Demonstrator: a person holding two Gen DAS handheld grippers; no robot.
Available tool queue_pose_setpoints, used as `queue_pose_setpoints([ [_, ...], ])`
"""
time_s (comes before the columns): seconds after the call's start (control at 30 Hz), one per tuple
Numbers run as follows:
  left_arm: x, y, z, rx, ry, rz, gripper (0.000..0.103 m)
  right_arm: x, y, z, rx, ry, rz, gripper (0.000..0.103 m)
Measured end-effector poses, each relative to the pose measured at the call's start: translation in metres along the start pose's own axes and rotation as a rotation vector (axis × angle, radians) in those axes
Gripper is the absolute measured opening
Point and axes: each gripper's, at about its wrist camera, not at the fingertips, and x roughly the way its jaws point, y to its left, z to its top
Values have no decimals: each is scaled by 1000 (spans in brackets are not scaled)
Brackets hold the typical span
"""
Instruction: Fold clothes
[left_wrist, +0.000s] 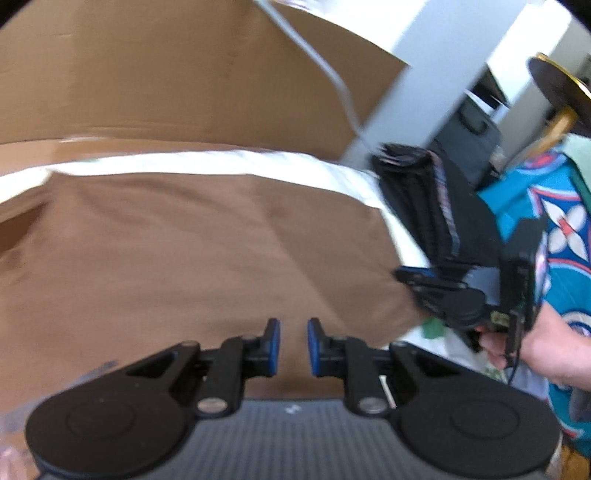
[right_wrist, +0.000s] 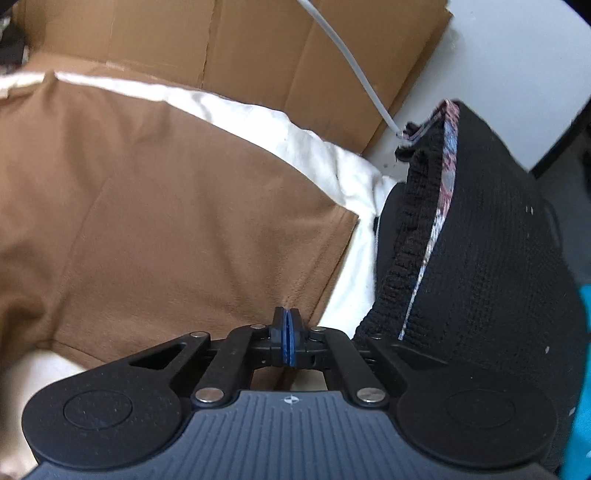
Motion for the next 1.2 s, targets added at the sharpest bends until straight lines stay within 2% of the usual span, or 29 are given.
queue_pose_setpoints([
  [0.1, -31, 15, -6, -36, -20, 73, 16, -6, 4, 2, -13, 0, -39, 5],
  [0.23, -72, 36, -14, -84, -46, 171, 17, -18, -8, 8, 93, 26, 66, 6],
  [0.37, -113, 56, -22, -133, -72, 268, 19, -36, -14, 9, 141, 33, 114, 6],
  [0.47, -144, 71, -29, -169, -91, 342, 27, -57, -18, 15, 163, 16, 137, 6],
  [0.57, -178, 79, -35, -191, -101, 400, 27, -86, -20, 28, 160, -12, 179, 9],
  [0.63, -202, 77, -41, -228, -109, 409, 28, -108, -23, 38, 160, -33, 210, 9],
  [0.7, -226, 72, -45, -263, -114, 414, 28, -133, -29, 49, 174, -57, 260, 15],
  [0.77, -248, 65, -49, -275, -115, 426, 28, -161, -38, 60, 195, -84, 357, 32],
  [0.83, -271, 56, -50, -280, -117, 437, 29, -191, -44, 71, 189, -111, 418, 40],
  [0.9, -293, 47, -51, -284, -128, 438, 32, -221, -48, 82, 167, -136, 450, 40],
  [1.0, -323, 30, -51, -271, -147, 433, 40, -264, -54, 94, 150, -160, 475, 46],
  [1.07, -341, 19, -51, -260, -163, 431, 54, -294, -58, 102, 143, -178, 487, 62],
  [1.2, -378, 0, -52, -257, -189, 446, 69, -345, -71, 116, 145, -188, 501, 75],
])
